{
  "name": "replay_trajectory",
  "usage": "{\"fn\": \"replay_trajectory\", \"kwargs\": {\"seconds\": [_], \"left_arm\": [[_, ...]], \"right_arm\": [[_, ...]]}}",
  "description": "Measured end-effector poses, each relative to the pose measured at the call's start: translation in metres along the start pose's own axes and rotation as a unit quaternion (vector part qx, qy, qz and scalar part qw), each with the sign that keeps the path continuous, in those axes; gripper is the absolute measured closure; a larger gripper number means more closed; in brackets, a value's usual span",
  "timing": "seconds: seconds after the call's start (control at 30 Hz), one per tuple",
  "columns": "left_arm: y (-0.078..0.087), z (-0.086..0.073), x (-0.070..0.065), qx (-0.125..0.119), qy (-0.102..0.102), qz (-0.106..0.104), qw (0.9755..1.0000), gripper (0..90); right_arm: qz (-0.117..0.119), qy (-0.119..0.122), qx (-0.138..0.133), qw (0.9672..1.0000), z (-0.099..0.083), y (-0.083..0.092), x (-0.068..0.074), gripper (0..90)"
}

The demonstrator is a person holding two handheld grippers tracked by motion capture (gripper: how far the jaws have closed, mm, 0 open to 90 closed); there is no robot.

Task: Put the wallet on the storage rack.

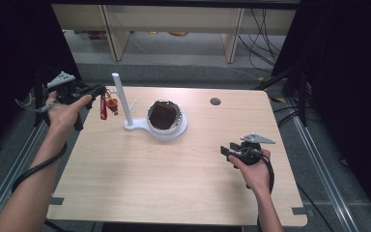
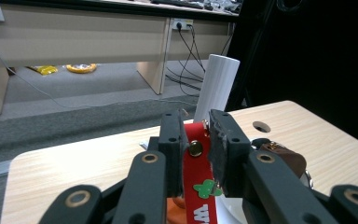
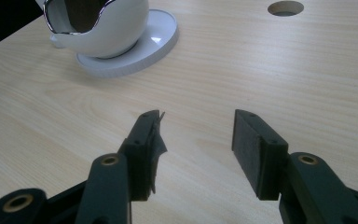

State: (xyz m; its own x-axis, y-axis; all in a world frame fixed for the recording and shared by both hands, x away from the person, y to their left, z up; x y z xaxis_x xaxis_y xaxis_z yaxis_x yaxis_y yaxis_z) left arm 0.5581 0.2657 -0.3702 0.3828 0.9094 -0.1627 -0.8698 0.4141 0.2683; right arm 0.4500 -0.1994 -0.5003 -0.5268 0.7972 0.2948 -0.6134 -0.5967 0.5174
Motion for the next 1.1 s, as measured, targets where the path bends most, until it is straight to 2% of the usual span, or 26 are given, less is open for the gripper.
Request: {"fn": "replay_trajectory", "kwargs": {"seconds": [0.1, 0.27, 0.37, 0.4, 0.43, 0.53, 0.67, 0.73, 0.8, 1.03, 1.1], "left_arm": [[0.0, 0.0, 0.0002, 0.001, 0.003, -0.002, 1.0, 75.2], [0.0004, 0.0016, -0.0014, 0.003, -0.003, -0.003, 1.0, 75.1], [0.0003, 0.003, -0.0014, 0.002, -0.002, -0.001, 1.0, 75.1], [0.0001, 0.0032, -0.0012, 0.001, -0.001, -0.001, 1.0, 75.1], [-0.0003, 0.0032, -0.0008, 0.002, 0.0, 0.0, 1.0, 75.1], [-0.0015, 0.0026, -0.0005, 0.005, 0.003, 0.0, 1.0, 75.1], [-0.0039, 0.001, 0.0013, 0.008, 0.015, 0.004, 0.9998, 74.9], [-0.0046, 0.0007, 0.0021, 0.007, 0.028, 0.002, 0.9996, 74.8], [-0.0053, 0.0009, 0.0024, 0.011, 0.031, 0.0, 0.9995, 74.3], [-0.0073, 0.0029, 0.0041, 0.014, 0.034, 0.006, 0.9993, 66.5], [-0.0075, 0.0032, 0.0049, 0.012, 0.042, 0.008, 0.999, 62.4]], "right_arm": [[0.0, 0.0, 0.0, 1.0, -0.0001, 0.0, -0.0002, 52.8], [-0.002, -0.004, 0.003, 1.0, -0.0005, 0.0002, 0.0006, 52.7], [-0.002, 0.004, 0.001, 1.0, 0.0, 0.0, -0.0007, 52.7], [-0.004, -0.004, 0.006, 1.0, -0.0007, 0.0008, 0.0004, 52.7], [-0.003, 0.015, 0.002, 0.9999, 0.0005, 0.0003, -0.0028, 52.8], [-0.003, 0.001, 0.005, 1.0, -0.0006, 0.0007, -0.0004, 52.7], [-0.003, 0.002, 0.004, 1.0, -0.0006, 0.0007, -0.0007, 52.7], [-0.003, -0.001, 0.005, 1.0, -0.0008, 0.0012, 0.0, 52.7], [-0.002, -0.001, 0.005, 1.0, -0.0008, 0.0011, -0.0001, 52.7], [0.0, 0.0, 0.002, 1.0, -0.0002, 0.0006, 0.0003, 52.7], [0.0, 0.0, 0.003, 1.0, -0.0004, 0.0008, 0.0002, 52.7]]}}
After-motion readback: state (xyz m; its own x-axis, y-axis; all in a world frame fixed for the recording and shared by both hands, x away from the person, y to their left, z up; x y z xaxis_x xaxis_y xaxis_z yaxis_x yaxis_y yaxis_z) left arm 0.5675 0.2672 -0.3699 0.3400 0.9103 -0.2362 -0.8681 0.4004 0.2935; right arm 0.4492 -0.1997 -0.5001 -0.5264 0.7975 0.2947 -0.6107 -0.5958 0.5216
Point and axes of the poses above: each handheld gripper's, and its own axes: y roughly backward along the jaws, z roughly out of its top, x roughly to its left, the point moved 7 cm from there along -y, roughly forward along the jaws, and after that the axes turned 7 degrees about z, right-handed, at the moved point
